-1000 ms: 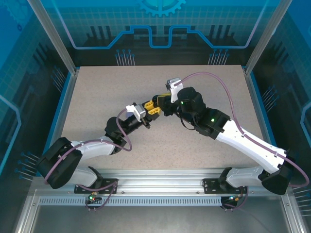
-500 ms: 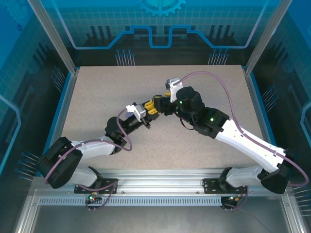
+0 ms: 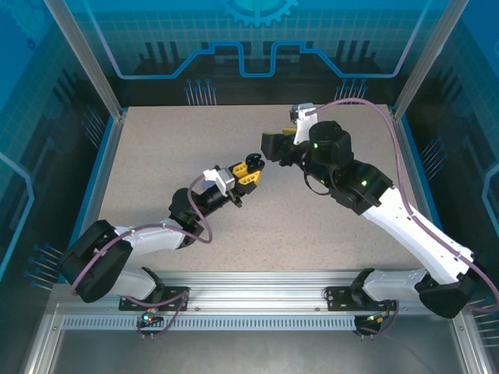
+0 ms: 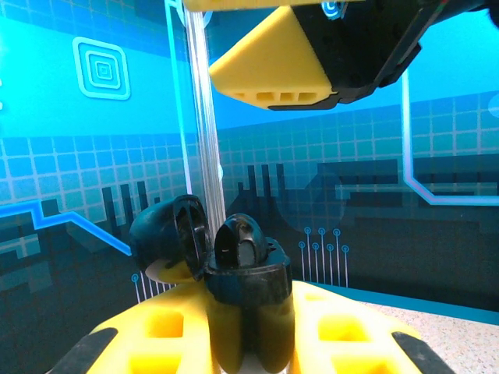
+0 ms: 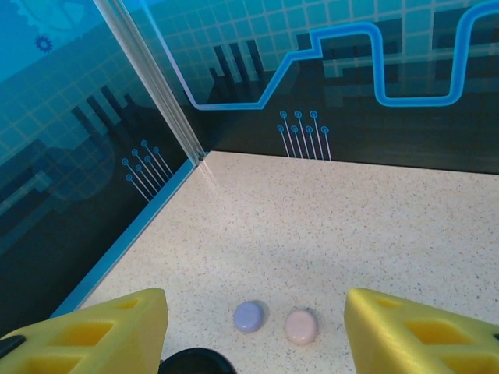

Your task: Insert wireless bluetooth earbuds into charging case

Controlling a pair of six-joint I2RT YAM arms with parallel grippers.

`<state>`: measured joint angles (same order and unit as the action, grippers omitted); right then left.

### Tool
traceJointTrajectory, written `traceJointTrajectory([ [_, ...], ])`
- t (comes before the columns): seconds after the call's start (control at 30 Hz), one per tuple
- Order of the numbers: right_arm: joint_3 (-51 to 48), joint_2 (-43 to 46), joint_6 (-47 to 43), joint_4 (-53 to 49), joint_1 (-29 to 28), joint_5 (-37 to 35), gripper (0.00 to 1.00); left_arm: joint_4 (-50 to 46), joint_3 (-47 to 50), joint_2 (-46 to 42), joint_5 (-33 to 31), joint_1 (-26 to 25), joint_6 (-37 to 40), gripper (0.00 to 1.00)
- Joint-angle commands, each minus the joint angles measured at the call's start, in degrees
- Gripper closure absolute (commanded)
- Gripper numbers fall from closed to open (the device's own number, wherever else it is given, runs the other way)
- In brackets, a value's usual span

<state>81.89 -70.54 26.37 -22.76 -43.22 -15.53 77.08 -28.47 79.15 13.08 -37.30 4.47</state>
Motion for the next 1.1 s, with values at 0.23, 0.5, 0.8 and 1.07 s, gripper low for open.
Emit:
traceJointTrajectory([
  [0.23,8.7,-10.0,-0.3,-9.6,5.0,10.0,0.38,2.3,2.1,0.4,2.8,-0.5,0.5,1.00],
  [0.5,18.0,-19.8,-2.3,-17.7,7.3,15.1,0.39,1.5,2.4,1.6,4.7,-0.4,1.0,1.00],
  [0.8,19.9,-23.4,-3.5,-21.4,8.3,18.4,0.65,1.3,1.5,2.0,4.6,-0.5,1.7,1.00],
  [1.07,14.6,-20.2,-3.7,-21.2,7.3,23.9,0.86,0.6,0.0,2.5,4.0,-0.5,1.9,1.00],
])
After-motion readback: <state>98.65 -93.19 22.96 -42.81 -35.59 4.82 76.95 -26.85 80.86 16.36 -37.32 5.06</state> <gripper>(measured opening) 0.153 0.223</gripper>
